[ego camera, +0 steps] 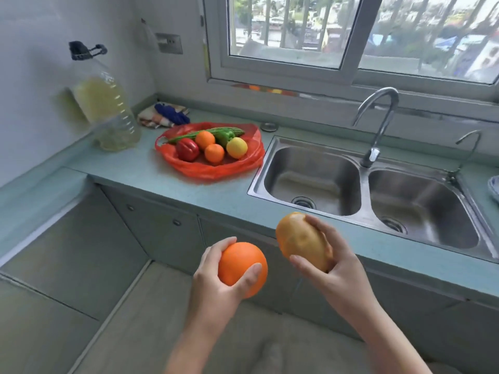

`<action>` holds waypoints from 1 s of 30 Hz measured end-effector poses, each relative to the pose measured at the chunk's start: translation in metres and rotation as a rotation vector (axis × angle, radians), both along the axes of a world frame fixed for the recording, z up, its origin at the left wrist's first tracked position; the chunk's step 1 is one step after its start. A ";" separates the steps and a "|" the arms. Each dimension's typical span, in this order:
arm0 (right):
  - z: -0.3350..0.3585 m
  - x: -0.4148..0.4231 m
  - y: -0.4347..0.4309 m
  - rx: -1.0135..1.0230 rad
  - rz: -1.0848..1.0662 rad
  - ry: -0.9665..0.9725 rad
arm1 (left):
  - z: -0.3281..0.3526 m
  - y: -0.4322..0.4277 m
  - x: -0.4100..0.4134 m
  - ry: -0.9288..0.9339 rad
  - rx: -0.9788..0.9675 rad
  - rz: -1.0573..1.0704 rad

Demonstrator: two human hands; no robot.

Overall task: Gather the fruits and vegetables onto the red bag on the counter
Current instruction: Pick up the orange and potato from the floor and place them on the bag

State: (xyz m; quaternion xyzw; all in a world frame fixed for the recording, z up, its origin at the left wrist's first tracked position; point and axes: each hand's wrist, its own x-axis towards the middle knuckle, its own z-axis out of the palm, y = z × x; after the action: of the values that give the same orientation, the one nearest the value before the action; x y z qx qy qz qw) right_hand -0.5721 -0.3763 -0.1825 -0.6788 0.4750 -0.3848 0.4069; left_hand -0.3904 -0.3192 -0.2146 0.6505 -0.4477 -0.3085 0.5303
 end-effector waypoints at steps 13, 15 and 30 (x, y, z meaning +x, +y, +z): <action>-0.014 0.094 -0.205 0.003 0.119 -0.037 | 0.016 -0.186 0.092 -0.187 0.080 0.047; -0.015 0.102 -0.230 0.005 0.127 -0.023 | 0.019 -0.211 0.102 -0.204 0.060 0.068; -0.051 0.157 -0.327 0.069 0.088 0.039 | -0.016 -0.305 0.169 -0.219 0.097 0.099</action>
State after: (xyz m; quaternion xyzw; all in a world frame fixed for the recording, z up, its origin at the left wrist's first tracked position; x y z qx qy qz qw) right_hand -0.4148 -0.7031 -0.2338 -0.6920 0.4654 -0.3367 0.4373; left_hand -0.2217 -0.6241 -0.2302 0.7264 -0.4549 -0.2304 0.4609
